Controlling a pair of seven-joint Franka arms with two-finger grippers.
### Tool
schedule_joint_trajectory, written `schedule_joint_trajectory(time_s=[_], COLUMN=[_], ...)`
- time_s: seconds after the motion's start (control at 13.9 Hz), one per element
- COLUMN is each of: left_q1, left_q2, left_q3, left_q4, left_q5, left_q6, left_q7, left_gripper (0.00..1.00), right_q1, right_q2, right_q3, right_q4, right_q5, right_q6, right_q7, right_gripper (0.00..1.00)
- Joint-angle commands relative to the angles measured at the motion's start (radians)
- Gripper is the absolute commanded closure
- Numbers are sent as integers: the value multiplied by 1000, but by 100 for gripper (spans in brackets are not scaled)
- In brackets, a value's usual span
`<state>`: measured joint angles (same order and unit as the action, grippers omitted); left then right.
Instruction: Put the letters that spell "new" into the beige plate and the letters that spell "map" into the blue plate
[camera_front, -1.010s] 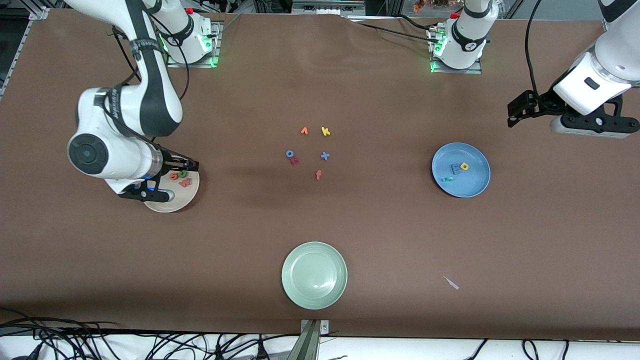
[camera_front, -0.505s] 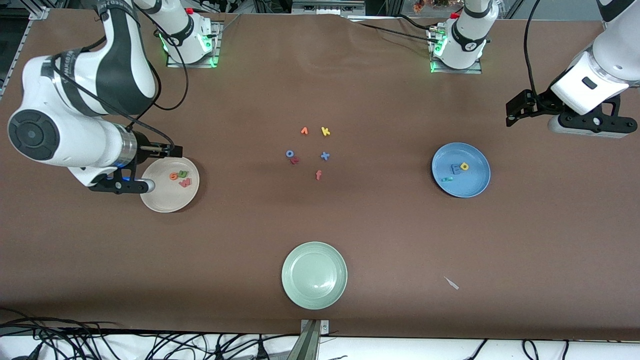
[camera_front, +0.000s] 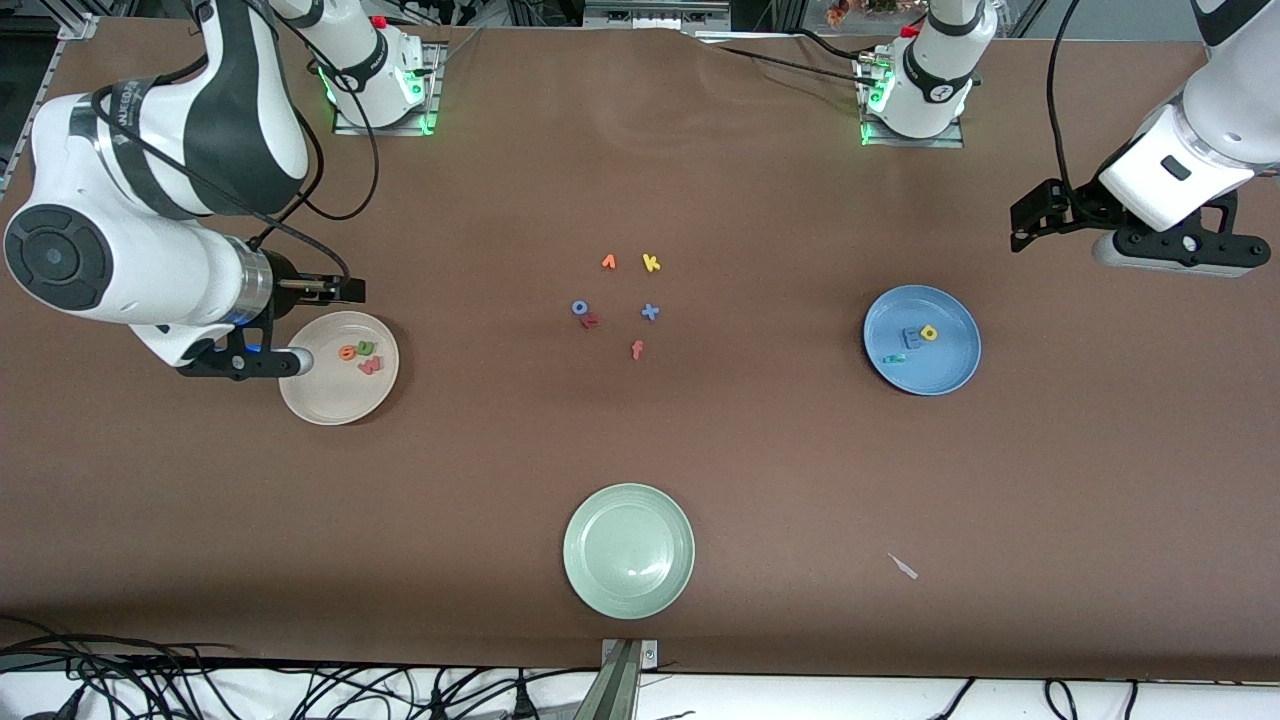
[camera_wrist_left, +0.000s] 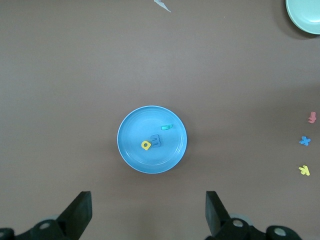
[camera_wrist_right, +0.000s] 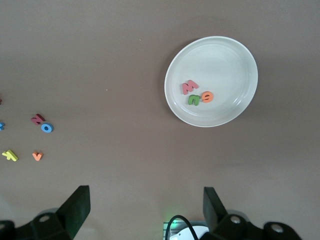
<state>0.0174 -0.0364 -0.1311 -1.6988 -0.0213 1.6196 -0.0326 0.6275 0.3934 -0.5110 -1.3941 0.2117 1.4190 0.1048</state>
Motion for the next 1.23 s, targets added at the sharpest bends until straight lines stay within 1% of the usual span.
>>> schedule_joint_trajectory(time_s=[0.0, 0.07, 0.14, 0.22, 0.29, 0.36, 0.43, 0.58, 0.72, 0.87, 1.15], left_q1=[-4, -4, -4, -4, -2, -2, -2, -1, 3, 3, 3], left_q2=[15, 13, 13, 13, 13, 13, 13, 16, 15, 16, 15], left_q3=[-11, -15, -25, -30, -31, -30, -30, -30, -28, -30, -28], left_q4=[34, 34, 34, 34, 33, 33, 34, 33, 33, 31, 31], left_q5=[-20, -20, -20, -20, -20, -20, -20, -20, -20, -20, -20], left_q6=[-27, -27, -27, -27, -29, -29, -29, -24, -24, -27, -27], left_q7=[-4, -7, -9, -9, -9, -9, -9, -9, -10, -10, -10], left_gripper=[0, 0, 0, 0, 0, 0, 0, 0, 0, 0, 0], right_q1=[-20, -49, -95, -177, -251, -285, -305, -357, -399, -428, -443], right_q2=[-7, -25, -57, -123, -187, -236, -267, -303, -333, -363, -352], right_q3=[8, 25, 84, 182, 280, 323, 336, 350, 353, 353, 353], right_q4=[50, 44, 14, -58, -141, -205, -242, -255, -250, -252, -252], right_q5=[-14, -12, -21, -55, -107, -156, -169, -167, -170, -167, -163], right_q6=[-16, 7, 32, 99, 171, 222, 247, 230, 151, 103, 103], right_q7=[-45, -45, -45, -43, -45, -45, -47, -51, -53, -51, -37], right_gripper=[0, 0, 0, 0, 0, 0, 0, 0, 0, 0, 0])
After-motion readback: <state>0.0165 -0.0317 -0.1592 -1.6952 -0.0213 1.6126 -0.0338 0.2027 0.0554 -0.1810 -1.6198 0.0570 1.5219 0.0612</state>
